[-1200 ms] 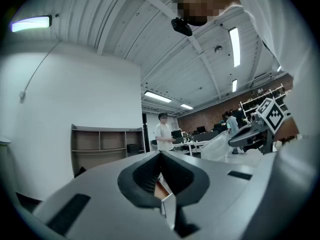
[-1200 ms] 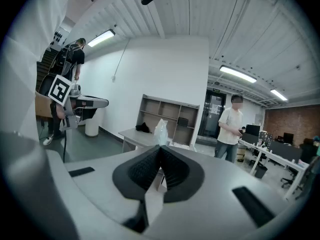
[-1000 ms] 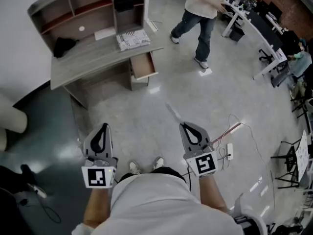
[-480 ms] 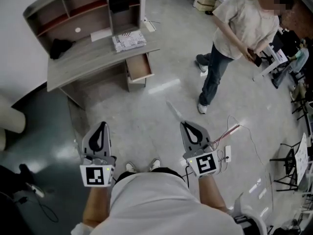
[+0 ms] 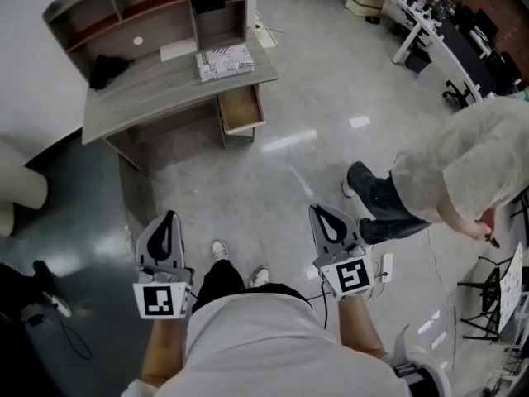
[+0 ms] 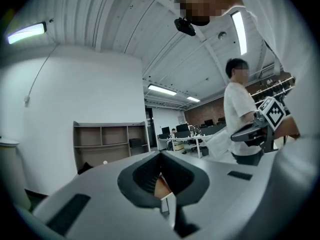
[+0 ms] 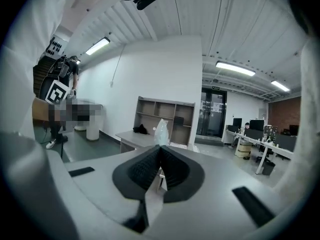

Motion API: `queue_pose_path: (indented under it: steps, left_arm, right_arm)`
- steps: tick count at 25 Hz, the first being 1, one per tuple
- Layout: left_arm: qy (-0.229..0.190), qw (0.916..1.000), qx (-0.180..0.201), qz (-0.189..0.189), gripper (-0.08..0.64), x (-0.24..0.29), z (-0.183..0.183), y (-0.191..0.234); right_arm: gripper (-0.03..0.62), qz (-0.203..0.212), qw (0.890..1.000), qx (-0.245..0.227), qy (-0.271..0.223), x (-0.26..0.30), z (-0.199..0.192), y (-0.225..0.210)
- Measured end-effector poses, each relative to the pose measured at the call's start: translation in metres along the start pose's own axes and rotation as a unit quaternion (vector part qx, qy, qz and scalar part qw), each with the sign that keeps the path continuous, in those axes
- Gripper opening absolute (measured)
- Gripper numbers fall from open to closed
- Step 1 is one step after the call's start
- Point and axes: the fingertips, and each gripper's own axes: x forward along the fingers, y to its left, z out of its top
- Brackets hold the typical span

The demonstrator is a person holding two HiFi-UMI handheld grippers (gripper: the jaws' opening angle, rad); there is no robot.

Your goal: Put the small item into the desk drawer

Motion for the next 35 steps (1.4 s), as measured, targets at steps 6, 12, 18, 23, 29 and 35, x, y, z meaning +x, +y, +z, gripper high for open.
queue_pose_path:
  steps: [6,12,18,23,29,35]
  left_arm:
    - [0.013,0.9998,-0.010,-0.006,0.017,0.056,-0.023,0.024]
    - [0.011,0.9988,-0.036,-0.031,0.017,0.161,-0.041,0.067]
    - [-0.015,0.9963,-0.042,-0.073,0.018,0.264,-0.034,0.113]
    - [-0.018,0.9932,-0.053,-0.103,0.017,0.314,-0.035,0.128]
    - [-0.014,0.9871,-0.054,-0.150,0.017,0.354,-0.037,0.100]
    - [-0.005,0.9888,-0.045,-0.142,0.017,0.381,-0.035,0.085]
  right_arm:
    - [0.025,0.005,1.000,-0.001,0.012,0.061,-0.006,-0.018]
    - [0.025,-0.020,0.999,-0.008,0.030,0.147,0.008,-0.056]
    - [0.025,-0.061,0.997,-0.023,0.032,0.227,0.042,-0.097]
    - [0.025,-0.090,0.995,-0.012,0.043,0.249,0.049,-0.112]
    - [0.025,-0.122,0.991,-0.005,0.048,0.257,0.048,-0.142]
    - [0.025,-0.102,0.994,-0.002,0.036,0.281,0.039,-0.177]
